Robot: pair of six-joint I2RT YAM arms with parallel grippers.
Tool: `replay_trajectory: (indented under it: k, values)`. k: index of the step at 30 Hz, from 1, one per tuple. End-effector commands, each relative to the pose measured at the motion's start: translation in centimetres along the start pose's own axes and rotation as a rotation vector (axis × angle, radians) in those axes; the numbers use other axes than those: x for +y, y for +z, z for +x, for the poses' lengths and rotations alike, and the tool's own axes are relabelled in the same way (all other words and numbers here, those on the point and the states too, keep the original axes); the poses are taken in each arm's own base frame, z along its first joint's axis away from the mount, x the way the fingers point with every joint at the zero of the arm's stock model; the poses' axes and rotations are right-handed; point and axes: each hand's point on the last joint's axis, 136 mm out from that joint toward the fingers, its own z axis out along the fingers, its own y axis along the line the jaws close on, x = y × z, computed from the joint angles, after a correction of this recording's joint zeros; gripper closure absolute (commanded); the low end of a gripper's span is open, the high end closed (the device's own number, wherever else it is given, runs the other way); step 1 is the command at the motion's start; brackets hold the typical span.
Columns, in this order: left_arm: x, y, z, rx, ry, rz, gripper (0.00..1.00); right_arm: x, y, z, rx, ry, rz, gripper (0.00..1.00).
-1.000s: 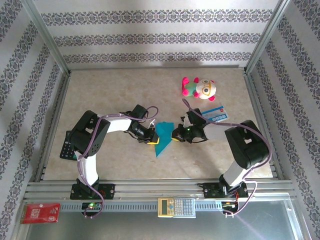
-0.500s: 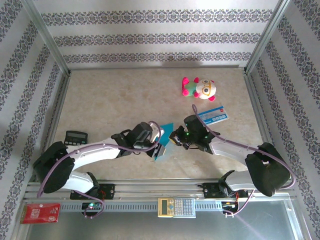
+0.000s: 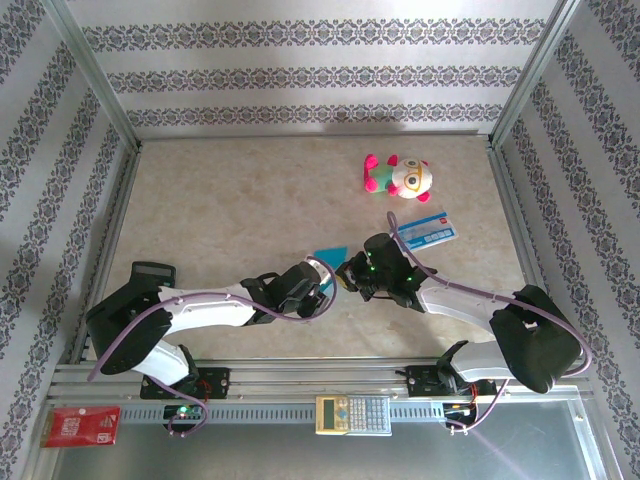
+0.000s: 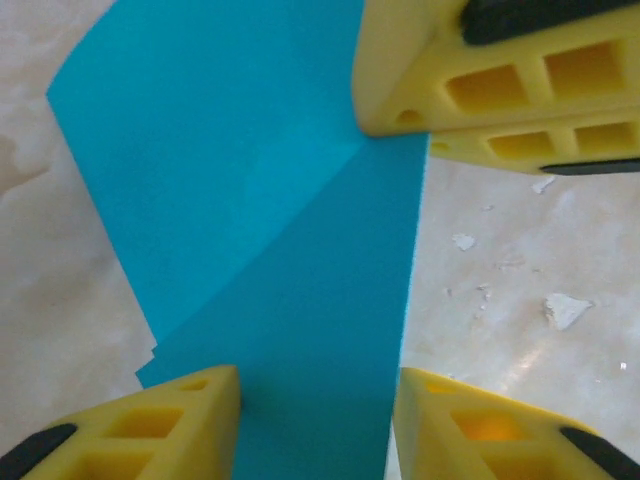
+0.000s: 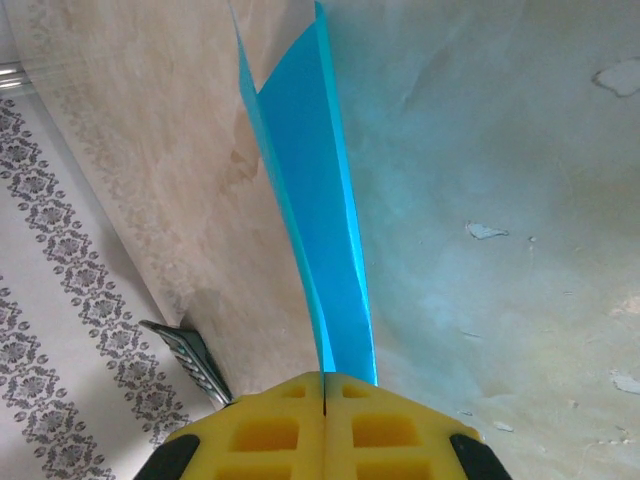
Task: Fold a paper plane with a square sheet of paper (pick it up from the middle)
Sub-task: Fold the wing for the fifth time at the center of the table.
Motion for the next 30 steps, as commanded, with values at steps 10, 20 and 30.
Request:
replay_trajectory:
  k: [10,20,30]
  values:
    - [0.1,0.7,-1.3,-0.038,0.040,-0.045,0.76,-0.6,0.5,0.4,0.002,0.016,0.001,1.00]
    - [0.3,0.6,-1.2,-0.046,0.041,-0.043,0.93,-1.0,0.6,0.4,-0.001,0.015,0.009,0.98]
    - [-0.9,0.3,-0.3,-0.058,0.020,0.057,1.00,-1.3,-3.4,-2.8,-0.087,-0.083,0.032,0.75]
